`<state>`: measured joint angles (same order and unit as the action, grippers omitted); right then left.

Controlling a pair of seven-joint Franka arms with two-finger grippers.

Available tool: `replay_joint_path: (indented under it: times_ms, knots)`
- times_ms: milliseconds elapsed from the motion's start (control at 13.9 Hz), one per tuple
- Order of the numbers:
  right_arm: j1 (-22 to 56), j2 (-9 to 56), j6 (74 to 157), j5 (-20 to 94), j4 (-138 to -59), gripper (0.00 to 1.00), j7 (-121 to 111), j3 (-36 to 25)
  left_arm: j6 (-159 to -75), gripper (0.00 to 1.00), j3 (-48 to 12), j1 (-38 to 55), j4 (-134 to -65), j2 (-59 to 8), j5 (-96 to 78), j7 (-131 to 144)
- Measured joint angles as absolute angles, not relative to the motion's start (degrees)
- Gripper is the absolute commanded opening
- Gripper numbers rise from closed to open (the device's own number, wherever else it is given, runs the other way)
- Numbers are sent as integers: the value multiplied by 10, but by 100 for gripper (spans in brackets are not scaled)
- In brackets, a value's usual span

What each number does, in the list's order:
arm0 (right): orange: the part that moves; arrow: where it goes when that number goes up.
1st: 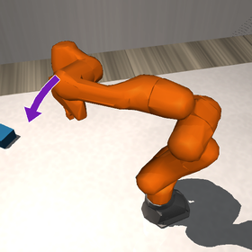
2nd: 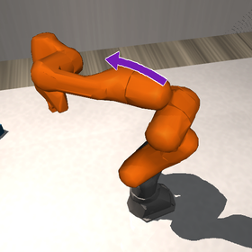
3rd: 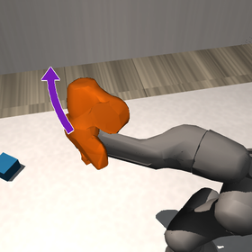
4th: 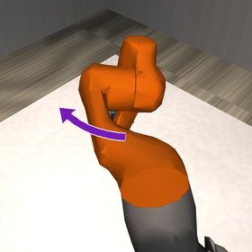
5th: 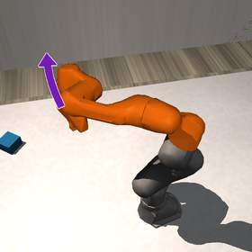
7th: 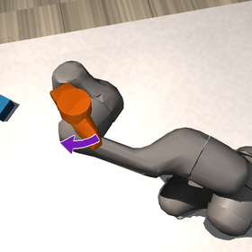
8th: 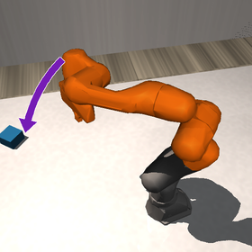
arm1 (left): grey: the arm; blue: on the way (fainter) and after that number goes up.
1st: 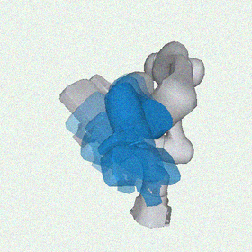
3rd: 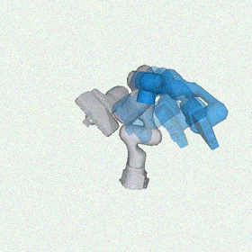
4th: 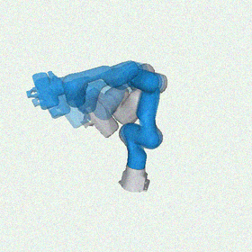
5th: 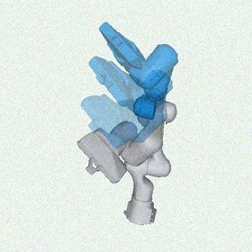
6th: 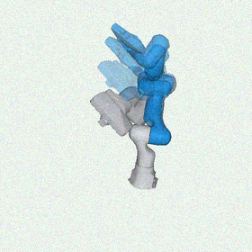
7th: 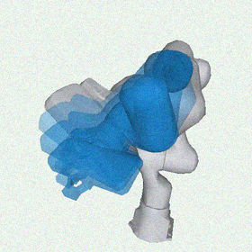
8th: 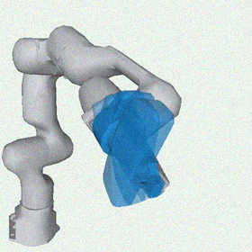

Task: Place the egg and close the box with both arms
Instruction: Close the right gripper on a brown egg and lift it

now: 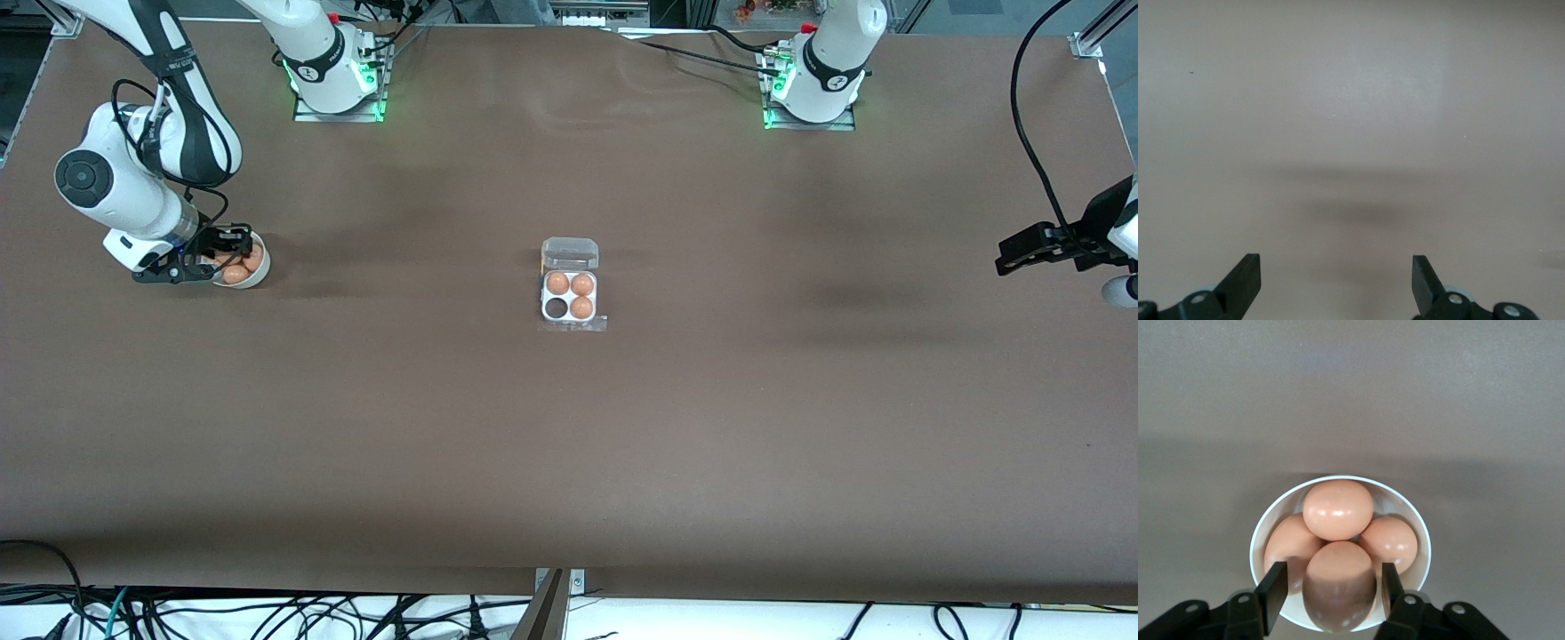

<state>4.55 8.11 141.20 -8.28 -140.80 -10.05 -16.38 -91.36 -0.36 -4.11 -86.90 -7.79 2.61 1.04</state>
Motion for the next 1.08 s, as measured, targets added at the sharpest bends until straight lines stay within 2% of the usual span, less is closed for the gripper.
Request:
replay_joint_path:
  times_ms: [719, 1079]
  knots:
    - [46, 81, 1412, -83, -1408, 40, -101, -164, -914, 100, -4, -38, -869, -79, 26, 10]
    - [46, 81, 1392, -83, -1397, 38, -101, -163, -914, 100, -5, -35, -869, -79, 26, 10]
